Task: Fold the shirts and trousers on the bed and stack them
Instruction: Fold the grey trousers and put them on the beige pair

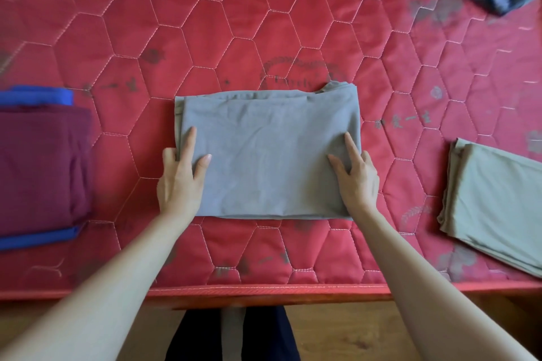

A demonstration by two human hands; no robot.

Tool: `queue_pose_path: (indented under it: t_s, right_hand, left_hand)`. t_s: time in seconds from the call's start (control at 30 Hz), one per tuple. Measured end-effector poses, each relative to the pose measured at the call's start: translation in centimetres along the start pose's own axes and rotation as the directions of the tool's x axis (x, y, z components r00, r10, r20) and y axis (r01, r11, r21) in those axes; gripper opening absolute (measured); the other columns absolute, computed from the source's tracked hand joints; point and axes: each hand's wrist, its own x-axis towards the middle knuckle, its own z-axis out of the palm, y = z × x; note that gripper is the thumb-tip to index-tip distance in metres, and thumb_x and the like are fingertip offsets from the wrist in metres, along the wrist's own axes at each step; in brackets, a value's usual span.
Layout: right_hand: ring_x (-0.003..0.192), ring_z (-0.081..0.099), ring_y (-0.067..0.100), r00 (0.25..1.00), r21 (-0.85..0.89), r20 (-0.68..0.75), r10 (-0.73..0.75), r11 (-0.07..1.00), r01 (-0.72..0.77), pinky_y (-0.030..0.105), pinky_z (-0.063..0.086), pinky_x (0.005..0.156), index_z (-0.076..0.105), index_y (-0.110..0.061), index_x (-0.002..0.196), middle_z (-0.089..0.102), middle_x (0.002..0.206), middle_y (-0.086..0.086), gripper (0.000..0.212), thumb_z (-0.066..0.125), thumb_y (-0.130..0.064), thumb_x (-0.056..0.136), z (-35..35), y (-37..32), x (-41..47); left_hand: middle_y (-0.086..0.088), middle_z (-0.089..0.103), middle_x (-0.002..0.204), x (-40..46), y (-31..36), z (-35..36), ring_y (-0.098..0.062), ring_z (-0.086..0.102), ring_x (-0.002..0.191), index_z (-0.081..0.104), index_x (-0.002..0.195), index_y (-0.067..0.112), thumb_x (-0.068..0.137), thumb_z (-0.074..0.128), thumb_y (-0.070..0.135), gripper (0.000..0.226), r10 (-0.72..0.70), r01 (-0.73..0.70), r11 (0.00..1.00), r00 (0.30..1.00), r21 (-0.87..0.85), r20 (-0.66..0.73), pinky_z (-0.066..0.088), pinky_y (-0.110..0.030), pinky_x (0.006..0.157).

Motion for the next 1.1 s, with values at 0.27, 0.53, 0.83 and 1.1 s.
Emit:
queue_pose_path:
  t_s: [0.27,0.53,0.83,1.1]
  right_hand:
    - [0.074,0.055,0.033,0.995,-0.139,-0.070,-0.067,0.989,0.057,0.034,0.039,0.057,0.037,-0.028,0.148,0.046,0.102,0.010,0.056,0.058,-0.032,0.095,-2.1,-1.7,-4.3]
    - [0.074,0.059,0.036,0.969,-0.081,-0.245,-0.023,0.997,0.004,0.038,0.045,0.057,0.045,-0.024,0.144,0.050,0.098,0.013,0.054,0.062,-0.031,0.093,-9.3,-1.2,-7.2]
    - [0.086,0.061,0.041,0.906,-0.028,-0.417,0.069,0.996,-0.088,0.042,0.047,0.066,0.044,-0.020,0.144,0.054,0.110,0.019,0.053,0.059,-0.031,0.094,-20.6,7.2,-6.6]
    - [0.085,0.058,0.039,0.874,-0.009,-0.475,0.105,0.992,-0.124,0.037,0.045,0.066,0.048,-0.019,0.142,0.054,0.106,0.019,0.051,0.062,-0.029,0.094,-27.8,21.7,-4.9]
  left_hand:
    - [-0.014,0.040,0.101,-1.5,1.8,-2.8,-0.036,0.053,0.076,0.039,0.147,0.021,0.094,0.060,0.022,0.057,0.196,-0.196,0.980,0.981,0.024,0.003,0.044,-0.043,0.060]
    - [-0.012,0.039,0.096,-2.4,8.9,-6.4,-0.034,0.052,0.071,0.040,0.147,0.018,0.092,0.063,0.019,0.060,0.386,-0.387,0.922,0.922,0.023,0.027,0.048,-0.045,0.056]
    - [-0.012,0.039,0.099,-5.8,22.7,-2.3,-0.023,0.042,0.069,0.038,0.147,0.017,0.092,0.063,0.017,0.060,0.557,-0.554,0.830,0.829,-0.066,0.052,0.047,-0.042,0.060]
    - [-0.006,0.034,0.100,-12.4,33.2,8.6,-0.018,0.039,0.076,0.036,0.149,0.019,0.095,0.060,0.020,0.059,0.590,-0.584,0.807,0.805,-0.090,0.069,0.036,-0.032,0.065]
